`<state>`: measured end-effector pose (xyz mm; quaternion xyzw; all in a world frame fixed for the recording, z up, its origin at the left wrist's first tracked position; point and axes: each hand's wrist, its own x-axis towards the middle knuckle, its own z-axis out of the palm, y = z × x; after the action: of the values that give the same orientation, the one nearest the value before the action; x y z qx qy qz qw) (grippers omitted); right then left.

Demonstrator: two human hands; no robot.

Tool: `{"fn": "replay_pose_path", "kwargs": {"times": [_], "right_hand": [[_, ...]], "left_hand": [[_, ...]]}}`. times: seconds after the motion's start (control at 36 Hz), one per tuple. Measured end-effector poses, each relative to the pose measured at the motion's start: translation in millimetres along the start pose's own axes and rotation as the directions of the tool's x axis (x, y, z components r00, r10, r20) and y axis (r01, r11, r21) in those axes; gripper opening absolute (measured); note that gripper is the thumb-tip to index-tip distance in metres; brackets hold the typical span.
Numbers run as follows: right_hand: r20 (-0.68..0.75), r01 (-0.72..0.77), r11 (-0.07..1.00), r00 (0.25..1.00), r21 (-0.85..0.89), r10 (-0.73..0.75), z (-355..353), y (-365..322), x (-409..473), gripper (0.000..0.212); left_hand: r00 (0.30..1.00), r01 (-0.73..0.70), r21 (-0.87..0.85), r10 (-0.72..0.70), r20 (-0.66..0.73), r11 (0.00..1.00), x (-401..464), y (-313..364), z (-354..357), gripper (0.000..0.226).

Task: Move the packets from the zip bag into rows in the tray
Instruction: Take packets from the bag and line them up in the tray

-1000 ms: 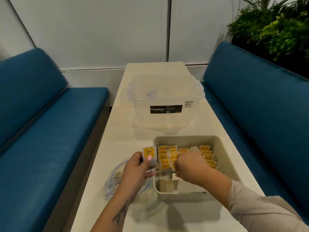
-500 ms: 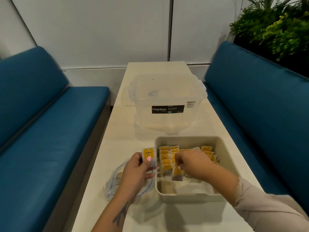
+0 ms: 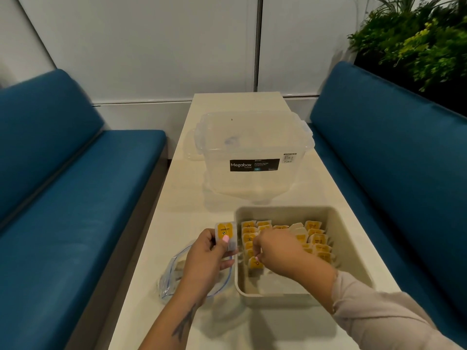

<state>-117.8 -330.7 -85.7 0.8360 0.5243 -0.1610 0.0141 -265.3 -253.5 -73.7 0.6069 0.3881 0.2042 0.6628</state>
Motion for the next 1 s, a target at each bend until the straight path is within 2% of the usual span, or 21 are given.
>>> {"fn": "replay_pose_path", "kwargs": {"times": [0.28, 0.53, 1.0], "right_hand": [[-0.09, -0.008, 0.997, 0.996, -0.082, 0.001, 13, -4, 9, 0.021], [-0.068, -0.027, 0.999, 0.997, -0.028, 0.025, 10, -3, 7, 0.012], [-0.048, -0.028, 0.999, 0.998, 0.026, 0.029, 7, 5, 4, 0.02]], "left_hand": [[1.0, 0.001, 0.005, -0.001, -0.004, 1.0, 3, -2, -3, 0.014], [1.0, 0.014, 0.004, -0.014, 0.0, 1.0, 6, -2, -2, 0.013], [1.0, 0.008, -0.006, -0.008, 0.023, 1.0, 10, 1, 3, 0.012]]}}
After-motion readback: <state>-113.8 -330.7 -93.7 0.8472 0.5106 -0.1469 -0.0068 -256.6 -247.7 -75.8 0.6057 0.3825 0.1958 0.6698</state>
